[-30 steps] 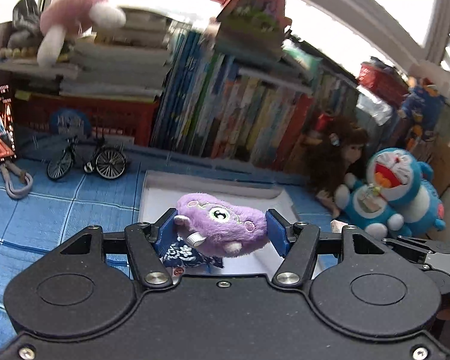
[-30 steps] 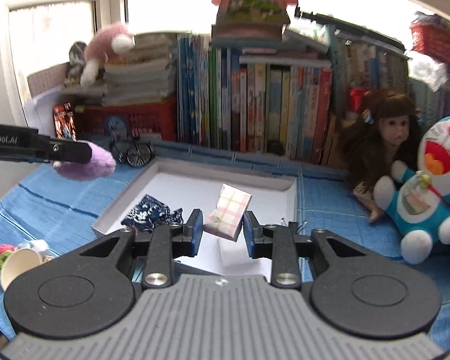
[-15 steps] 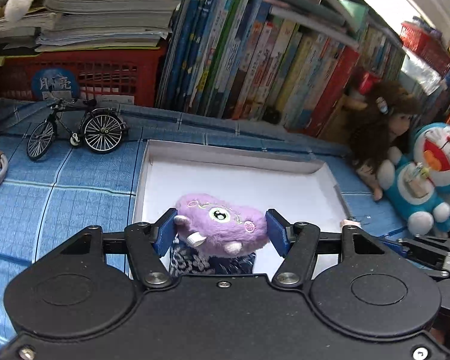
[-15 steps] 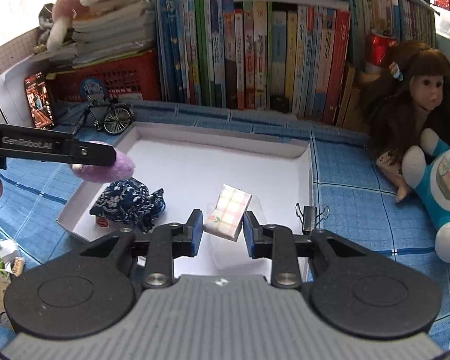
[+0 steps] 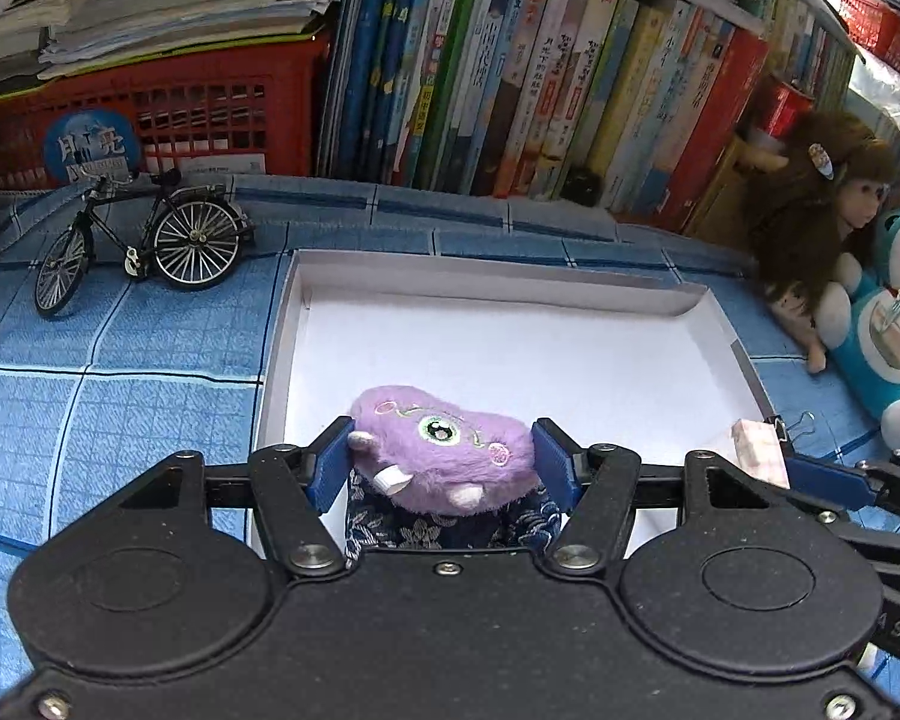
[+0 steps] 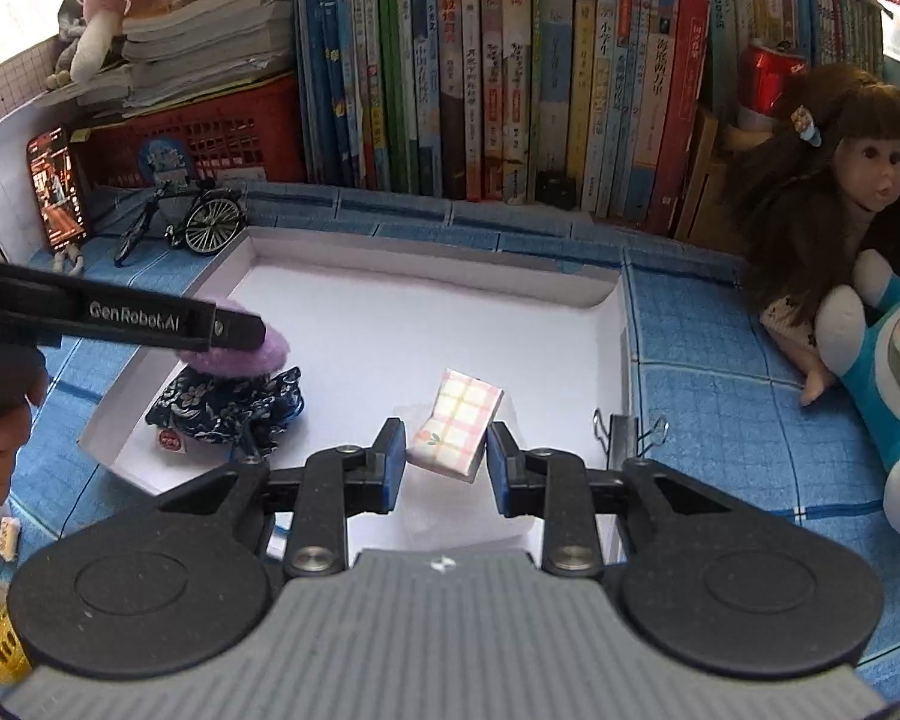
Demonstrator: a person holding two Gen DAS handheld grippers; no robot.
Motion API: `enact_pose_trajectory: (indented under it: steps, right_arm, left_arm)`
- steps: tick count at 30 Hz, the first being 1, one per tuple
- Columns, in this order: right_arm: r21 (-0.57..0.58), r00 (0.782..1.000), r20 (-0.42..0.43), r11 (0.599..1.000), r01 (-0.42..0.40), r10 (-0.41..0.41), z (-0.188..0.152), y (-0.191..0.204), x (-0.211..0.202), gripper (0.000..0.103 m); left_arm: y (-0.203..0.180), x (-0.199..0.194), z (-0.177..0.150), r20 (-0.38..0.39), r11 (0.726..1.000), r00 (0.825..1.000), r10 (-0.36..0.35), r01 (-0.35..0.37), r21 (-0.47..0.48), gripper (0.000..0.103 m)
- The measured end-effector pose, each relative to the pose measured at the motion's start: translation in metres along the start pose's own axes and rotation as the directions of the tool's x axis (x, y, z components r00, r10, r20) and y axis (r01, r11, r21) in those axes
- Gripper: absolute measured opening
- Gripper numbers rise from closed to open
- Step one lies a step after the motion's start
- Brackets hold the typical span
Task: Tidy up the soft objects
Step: 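Set the plush on the floral pouch while the right sets the card on the foam, then open both grippers and withdraw them from the tray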
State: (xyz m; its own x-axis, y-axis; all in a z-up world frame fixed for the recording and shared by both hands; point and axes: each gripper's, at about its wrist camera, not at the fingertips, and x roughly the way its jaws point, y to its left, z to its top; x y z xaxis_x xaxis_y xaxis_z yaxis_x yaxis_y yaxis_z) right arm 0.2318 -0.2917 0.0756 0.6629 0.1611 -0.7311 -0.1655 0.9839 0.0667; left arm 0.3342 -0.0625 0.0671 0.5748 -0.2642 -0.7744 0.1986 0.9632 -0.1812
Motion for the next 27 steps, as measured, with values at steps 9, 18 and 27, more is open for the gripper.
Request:
enact_pose_trajectory:
  steps: [9, 18, 27]
  right_arm:
    - [0.013, 1.000, -0.025, 1.000, 0.007, -0.007, -0.002, -0.002, 0.008, 0.042]
    - [0.031, 1.000, 0.025, 0.999, -0.004, 0.003, 0.002, -0.003, -0.012, 0.063]
    - [0.035, 0.995, 0.104, 0.999, -0.012, 0.009, -0.005, -0.003, -0.052, 0.069]
  left_arm:
    - [0.004, 0.000, 0.000, -0.013, 1.000, 1.000, -0.008, 0.008, -0.011, 0.064]
    - [0.006, -0.021, 0.002, 0.013, 1.000, 1.000, -0.007, 0.008, -0.020, 0.071]
    - [0.008, -0.070, -0.011, 0.084, 1.000, 0.996, -0.026, 0.028, -0.015, 0.077]
